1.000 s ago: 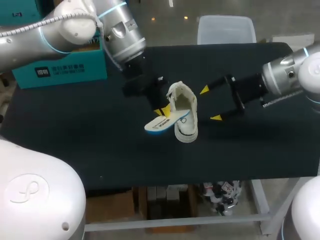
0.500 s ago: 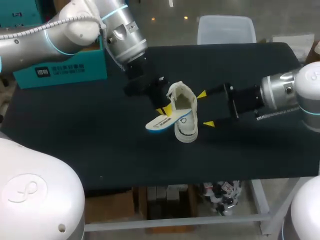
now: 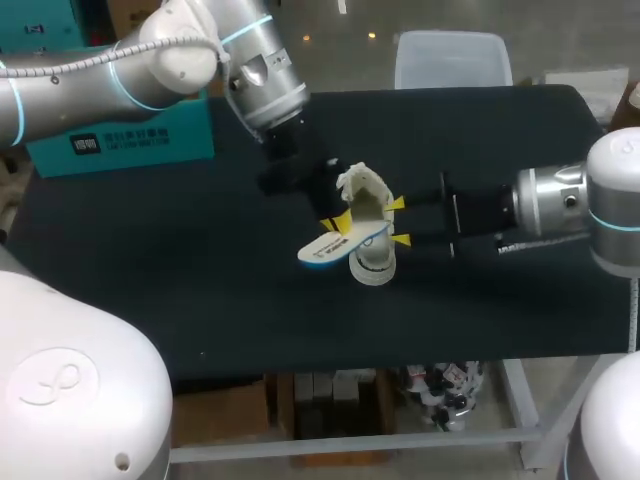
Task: Open the shoe tongue, take the insole out of the shoe, put the insole back into the shoe, and pack the shoe into the shoebox
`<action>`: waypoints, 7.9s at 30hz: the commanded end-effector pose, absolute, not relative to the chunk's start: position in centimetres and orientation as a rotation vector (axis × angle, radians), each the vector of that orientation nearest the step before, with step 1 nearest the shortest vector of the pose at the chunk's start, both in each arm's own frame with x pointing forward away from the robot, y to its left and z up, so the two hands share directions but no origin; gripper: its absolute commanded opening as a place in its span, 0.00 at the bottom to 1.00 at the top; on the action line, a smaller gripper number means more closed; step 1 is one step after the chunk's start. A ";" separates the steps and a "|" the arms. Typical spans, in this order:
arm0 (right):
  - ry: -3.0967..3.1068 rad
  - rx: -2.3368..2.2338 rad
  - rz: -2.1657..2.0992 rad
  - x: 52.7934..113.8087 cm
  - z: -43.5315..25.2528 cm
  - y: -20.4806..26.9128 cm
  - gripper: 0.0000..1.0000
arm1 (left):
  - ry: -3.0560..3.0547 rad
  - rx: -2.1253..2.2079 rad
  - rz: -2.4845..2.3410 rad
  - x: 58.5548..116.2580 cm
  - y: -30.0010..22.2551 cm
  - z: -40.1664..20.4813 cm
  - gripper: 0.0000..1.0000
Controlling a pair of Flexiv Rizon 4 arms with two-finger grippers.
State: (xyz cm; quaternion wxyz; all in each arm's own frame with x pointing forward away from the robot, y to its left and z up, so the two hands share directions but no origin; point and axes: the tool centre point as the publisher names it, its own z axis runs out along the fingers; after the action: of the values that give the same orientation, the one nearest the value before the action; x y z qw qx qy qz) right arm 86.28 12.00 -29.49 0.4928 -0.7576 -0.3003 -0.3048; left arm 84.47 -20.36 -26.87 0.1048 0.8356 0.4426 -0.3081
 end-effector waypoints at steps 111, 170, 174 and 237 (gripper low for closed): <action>-0.640 -1.663 -0.748 88.0 -32.1 14.4 0.00 | 1.645 1.549 -1.363 89.5 -25.3 -31.4 0.00; -0.839 -1.695 -0.636 91.4 -34.1 13.8 0.00 | 1.716 1.760 -1.238 92.2 -25.2 -33.7 0.00; -0.830 -1.705 -0.629 91.7 -34.6 13.7 0.00 | 1.736 1.755 -1.236 92.7 -25.0 -34.2 0.00; -0.820 -1.743 -0.654 89.0 -33.5 12.4 0.00 | 1.761 1.787 -1.252 91.3 -24.9 -34.0 0.00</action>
State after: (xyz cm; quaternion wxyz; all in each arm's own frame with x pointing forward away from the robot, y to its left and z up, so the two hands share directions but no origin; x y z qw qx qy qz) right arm 88.46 12.13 -33.58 0.5253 -0.7284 -0.3413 -0.2776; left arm 90.57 -24.51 -33.30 0.1741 0.6274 0.6218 -0.4353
